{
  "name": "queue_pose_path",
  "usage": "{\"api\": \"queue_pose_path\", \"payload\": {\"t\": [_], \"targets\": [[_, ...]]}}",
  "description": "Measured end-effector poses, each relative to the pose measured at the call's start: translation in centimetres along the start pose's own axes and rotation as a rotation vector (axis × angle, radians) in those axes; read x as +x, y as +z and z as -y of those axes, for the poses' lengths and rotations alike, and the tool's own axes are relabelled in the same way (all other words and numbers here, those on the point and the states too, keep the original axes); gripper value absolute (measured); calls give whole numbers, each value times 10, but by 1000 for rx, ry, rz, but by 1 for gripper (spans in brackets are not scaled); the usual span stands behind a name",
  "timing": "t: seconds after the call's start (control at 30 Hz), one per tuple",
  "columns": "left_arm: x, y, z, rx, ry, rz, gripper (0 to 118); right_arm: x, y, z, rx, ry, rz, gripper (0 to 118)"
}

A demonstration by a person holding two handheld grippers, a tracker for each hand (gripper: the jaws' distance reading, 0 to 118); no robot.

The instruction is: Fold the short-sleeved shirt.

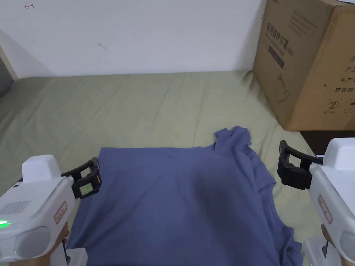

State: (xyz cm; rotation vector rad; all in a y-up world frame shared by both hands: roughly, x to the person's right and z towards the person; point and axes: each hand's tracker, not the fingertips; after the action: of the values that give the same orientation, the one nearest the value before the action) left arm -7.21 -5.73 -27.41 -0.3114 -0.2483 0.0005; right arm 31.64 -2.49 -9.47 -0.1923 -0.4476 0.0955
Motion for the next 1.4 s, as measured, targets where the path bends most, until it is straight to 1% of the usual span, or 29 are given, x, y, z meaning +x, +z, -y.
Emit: {"api": "queue_pose_path", "payload": {"t": [0.03, 0.07, 0.1, 0.13, 0.17, 0.2, 0.23, 0.27, 0.3, 0.37, 0.43, 0.7, 0.73, 0.77, 0.83, 0.87, 0.9, 0.97, 1.03, 1.07, 1.1, 1.13, 1.17, 1.2, 1.27, 1.3, 1.33, 1.37, 1.4], "targets": [[4, 3, -1, 23, -7, 12, 73, -3, 4, 0, 11, -1, 2, 93], [7, 6, -1, 42, -6, 13, 60, -4, 5, 0, 21, -3, 1, 84], [11, 8, 0, 60, -3, 25, 42, -6, 7, 0, 23, -4, 0, 69], [12, 8, 2, 67, -13, 29, 42, -9, 10, 1, 25, -5, -1, 69], [15, 10, 3, 76, -19, 32, 35, -11, 11, 1, 25, -5, -1, 61], [16, 9, 5, 71, -33, 30, 11, -11, 10, 4, 26, -6, -3, 35], [18, 13, 7, 63, -43, 17, 0, -12, 9, 6, 25, -1, 4, 4], [18, 12, 8, 58, -38, 44, 0, -12, 10, 8, 23, -2, 8, 0], [19, 12, 10, 31, -50, 70, 0, -10, 10, 8, 14, -11, -9, 0], [20, 13, 16, 23, -56, 57, 0, -9, 7, 12, -1, -26, -18, 0], [13, 7, 24, -42, -63, 64, 0, -10, 9, 13, -3, -18, -17, 0], [-39, -9, 94, -435, -54, 30, 0, -12, 5, 23, -44, -16, -34, 0], [-46, -12, 103, -494, -43, 23, 4, -14, 3, 25, -51, -19, -35, 0], [-52, -12, 113, -518, -33, 13, 14, -14, 2, 26, -58, -21, -37, 0], [-63, -14, 131, -606, -16, -6, 73, -16, 0, 28, -72, -22, -41, 0], [-68, -17, 141, -661, 6, -13, 99, -18, -1, 30, -78, -22, -43, 0], [-71, -19, 147, -693, 15, -27, 116, -19, -1, 31, -82, -22, -45, 0], [-74, -16, 164, -704, 31, -55, 114, -20, -1, 34, -94, -19, -47, 0], [-77, -20, 175, -716, 33, -72, 107, -21, -1, 38, -106, -20, -50, 0], [-77, -20, 182, -730, 28, -79, 99, -21, -1, 40, -115, -20, -48, 0], [-77, -21, 187, -735, 25, -83, 86, -21, -2, 41, -122, -21, -46, 0], [-77, -24, 192, -750, 12, -84, 86, -20, -1, 44, -131, -24, -46, 0], [-77, -27, 197, -767, 7, -81, 82, -18, -1, 46, -142, -27, -45, 0], [-77, -29, 203, -773, 11, -74, 71, -17, 0, 48, -149, -31, -43, 0], [-77, -27, 209, -760, 38, -45, 56, -13, 3, 53, -167, -36, -33, 0], [-75, -26, 207, -757, 51, -26, 40, -11, 3, 55, -179, -39, -29, 0], [-71, -23, 202, -748, 66, 15, 19, -8, 4, 59, -199, -47, -23, 0], [-67, -20, 199, -730, 83, 57, 4, -5, 4, 65, -231, -55, -21, 0], [-61, -20, 198, -731, 48, 16, 3, -2, 4, 71, -270, -61, -22, 0]]}}
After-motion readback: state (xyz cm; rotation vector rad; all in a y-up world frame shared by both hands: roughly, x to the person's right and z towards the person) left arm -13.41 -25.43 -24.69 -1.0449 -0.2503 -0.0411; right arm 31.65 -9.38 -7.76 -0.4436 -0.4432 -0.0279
